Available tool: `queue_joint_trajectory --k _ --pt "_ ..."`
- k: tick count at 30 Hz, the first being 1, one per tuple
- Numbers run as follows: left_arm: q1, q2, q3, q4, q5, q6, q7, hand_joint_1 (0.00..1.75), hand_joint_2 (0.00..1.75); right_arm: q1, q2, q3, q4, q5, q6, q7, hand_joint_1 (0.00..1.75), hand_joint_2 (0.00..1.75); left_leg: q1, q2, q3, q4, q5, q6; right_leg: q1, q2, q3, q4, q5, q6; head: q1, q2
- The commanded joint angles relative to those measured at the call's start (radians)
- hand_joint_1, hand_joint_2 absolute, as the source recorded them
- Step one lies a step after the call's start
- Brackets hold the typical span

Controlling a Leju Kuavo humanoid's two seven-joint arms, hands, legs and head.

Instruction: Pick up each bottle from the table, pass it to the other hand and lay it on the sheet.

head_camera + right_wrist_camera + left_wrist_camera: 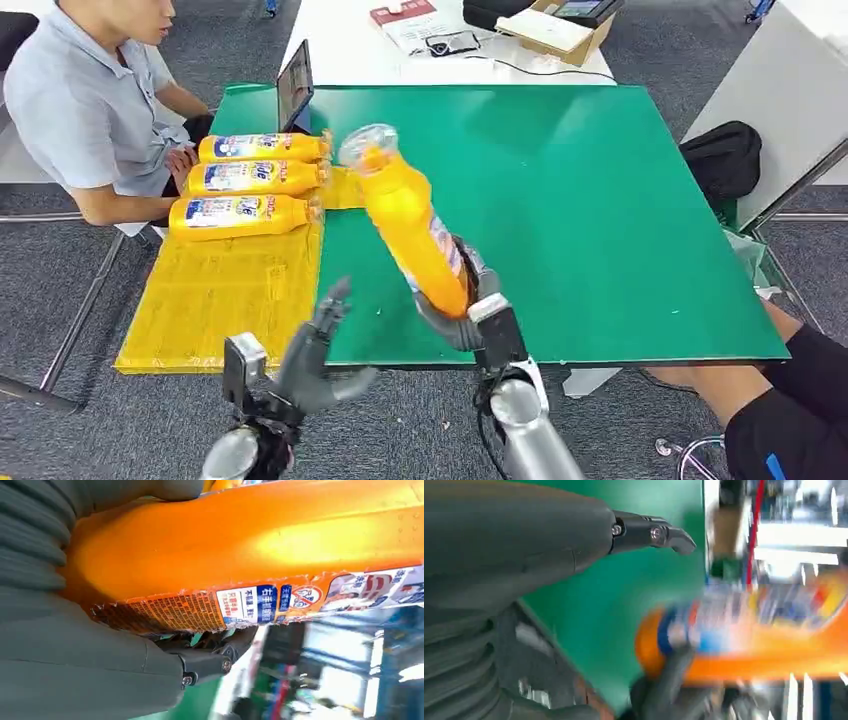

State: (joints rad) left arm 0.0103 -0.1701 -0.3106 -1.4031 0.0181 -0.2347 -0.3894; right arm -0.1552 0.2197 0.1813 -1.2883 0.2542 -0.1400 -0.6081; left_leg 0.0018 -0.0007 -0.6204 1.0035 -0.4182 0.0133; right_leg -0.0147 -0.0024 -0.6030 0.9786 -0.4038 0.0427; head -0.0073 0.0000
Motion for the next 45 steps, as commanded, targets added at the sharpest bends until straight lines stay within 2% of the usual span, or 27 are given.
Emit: queue_joint_trajectory --k 1,4,9,11,16,19,20,22,23,29,38,42,45 --pt "-0.077 -0.018 -0.034 0.024 0.235 0.001 0.049 0.00 1.75 0.001 -0.013 0.315 0.085 0.134 -0.026 -0.042 1.75 1.75 0.001 0.001 0.004 0.000 -0.001 -0.001 0.001 0.001 0.003 0.000 -0.001 -0.002 0.000 0.000" --pt "-0.070 -0.007 -0.044 -0.027 0.242 0.012 0.040 0.00 1.75 -0.009 -0.009 0.357 0.147 0.129 -0.023 -0.044 1.75 1.75 0.002 0.001 0.005 -0.001 -0.001 -0.002 0.002 0.001 0.004 -0.001 -0.001 -0.002 0.000 0.000" --pt "-0.061 -0.004 -0.045 -0.032 0.248 0.012 0.036 0.00 1.75 -0.014 -0.019 0.357 0.141 0.124 -0.021 -0.045 1.75 1.75 0.002 0.001 0.004 -0.001 0.000 -0.002 0.002 0.001 0.004 0.000 -0.001 -0.001 0.000 0.000" --pt "-0.049 0.001 -0.043 -0.075 0.228 0.039 -0.020 0.00 1.75 -0.008 -0.017 0.368 0.158 0.121 -0.008 -0.038 1.75 1.75 0.002 0.000 0.005 -0.001 0.000 -0.002 0.001 -0.001 0.004 -0.001 -0.001 -0.001 0.000 0.000" --pt "-0.025 -0.003 0.000 -0.156 0.220 0.104 -0.030 0.00 1.75 0.015 -0.020 0.377 0.169 0.118 -0.011 -0.033 1.75 1.75 0.002 0.000 0.004 -0.001 0.000 -0.002 0.002 0.000 0.003 -0.001 -0.001 -0.002 0.000 0.000" --pt "-0.029 -0.003 0.012 -0.166 0.237 0.105 -0.035 0.00 1.75 0.023 -0.032 0.383 0.145 0.124 -0.014 -0.024 1.75 1.75 0.003 -0.003 0.006 -0.001 -0.001 -0.002 0.002 -0.003 0.006 -0.001 -0.003 -0.003 0.000 0.000" --pt "-0.029 0.000 0.011 -0.168 0.239 0.103 -0.035 0.00 1.75 0.025 -0.036 0.380 0.143 0.125 -0.016 -0.018 1.75 1.75 0.002 -0.001 0.003 -0.001 0.001 -0.002 0.002 -0.002 0.003 -0.001 -0.001 -0.002 0.000 0.000" --pt "-0.025 0.003 0.012 -0.174 0.241 0.101 -0.035 0.00 1.75 0.031 -0.042 0.372 0.143 0.131 -0.023 -0.007 1.75 1.75 0.003 -0.002 0.007 -0.001 -0.001 -0.002 0.003 -0.003 0.007 -0.001 -0.003 -0.003 0.000 0.000" --pt "-0.022 0.001 0.019 -0.177 0.245 0.106 -0.036 0.00 1.75 0.037 -0.043 0.368 0.141 0.132 -0.023 -0.005 1.75 1.75 0.002 -0.001 0.004 -0.001 0.000 -0.002 0.002 -0.003 0.004 -0.001 -0.001 -0.002 0.000 0.000" --pt "-0.028 -0.015 0.075 -0.163 0.252 0.185 -0.015 0.00 1.75 0.064 -0.050 0.371 0.123 0.149 -0.036 0.006 1.75 1.75 0.002 -0.002 0.005 -0.001 0.000 -0.002 0.002 -0.004 0.005 -0.001 -0.002 -0.002 0.000 0.000" --pt "-0.053 -0.031 0.128 -0.136 0.289 0.253 -0.008 0.00 1.75 0.063 -0.044 0.376 0.136 0.154 -0.050 0.011 1.75 1.75 0.003 -0.003 0.007 -0.001 -0.001 -0.002 0.003 -0.004 0.007 -0.001 -0.003 -0.003 0.000 0.000" --pt "-0.059 -0.037 0.151 -0.134 0.325 0.280 0.005 0.00 1.75 0.061 -0.042 0.376 0.149 0.147 -0.056 0.013 1.75 1.75 0.002 -0.001 0.003 -0.001 0.001 -0.002 0.002 -0.003 0.002 -0.001 -0.001 -0.001 0.000 0.000" --pt "-0.060 -0.030 0.148 -0.135 0.348 0.267 0.013 0.00 1.75 0.056 -0.041 0.377 0.166 0.141 -0.061 0.010 1.75 1.75 0.003 -0.002 0.007 -0.002 0.000 -0.002 0.003 -0.004 0.007 -0.002 -0.003 -0.003 0.000 0.000"
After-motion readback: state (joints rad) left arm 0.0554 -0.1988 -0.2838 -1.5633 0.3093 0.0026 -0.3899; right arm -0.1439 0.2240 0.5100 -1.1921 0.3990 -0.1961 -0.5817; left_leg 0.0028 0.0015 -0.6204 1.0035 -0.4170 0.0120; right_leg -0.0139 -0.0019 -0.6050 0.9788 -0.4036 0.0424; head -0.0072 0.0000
